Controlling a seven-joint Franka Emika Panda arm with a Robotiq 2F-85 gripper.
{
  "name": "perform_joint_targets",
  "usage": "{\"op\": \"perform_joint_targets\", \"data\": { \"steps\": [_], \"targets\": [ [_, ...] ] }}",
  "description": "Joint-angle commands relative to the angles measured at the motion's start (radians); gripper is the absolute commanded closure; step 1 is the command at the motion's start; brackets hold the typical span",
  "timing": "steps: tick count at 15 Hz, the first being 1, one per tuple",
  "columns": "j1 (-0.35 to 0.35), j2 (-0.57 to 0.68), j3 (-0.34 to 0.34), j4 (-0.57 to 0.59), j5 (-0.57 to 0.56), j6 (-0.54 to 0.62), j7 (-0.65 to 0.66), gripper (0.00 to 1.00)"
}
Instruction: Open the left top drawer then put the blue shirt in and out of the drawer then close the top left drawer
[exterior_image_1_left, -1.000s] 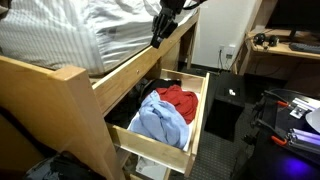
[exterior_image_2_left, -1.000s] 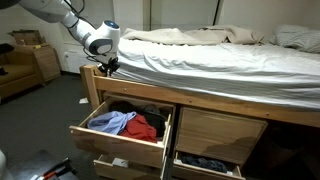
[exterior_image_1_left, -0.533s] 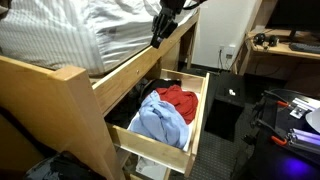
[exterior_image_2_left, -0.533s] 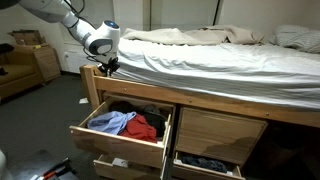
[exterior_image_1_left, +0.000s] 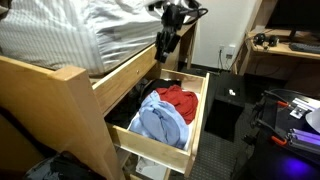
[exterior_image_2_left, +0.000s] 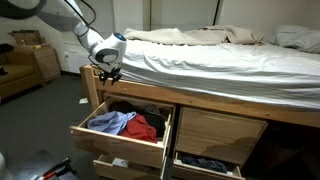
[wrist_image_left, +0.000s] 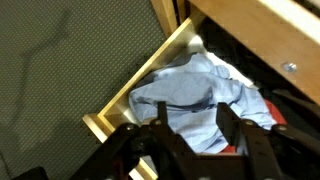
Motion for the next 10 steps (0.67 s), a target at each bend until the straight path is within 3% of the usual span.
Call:
{"op": "perform_joint_targets", "data": {
  "steps": [1, 2, 3, 6, 9, 10],
  "targets": [
    [-0.027, 0.223, -0.011, 0.116, 0.04, -0.092, -0.003, 0.16],
    [-0.023, 0.285, -0.023, 0.142, 0.031, -0.103, 0.022, 0.07],
    [-0.009, 0.168, -0.023, 0.053, 0.018, -0.056, 0.007, 0.26],
    [-0.012, 0.294, -0.03, 0.116, 0.018, -0.061, 0.011, 0.07],
    [-0.012, 0.301, -0.029, 0.142, 0.018, -0.077, 0.019, 0.07],
    [-0.012, 0.3, -0.029, 0.146, 0.018, -0.082, 0.021, 0.02]
  ]
}}
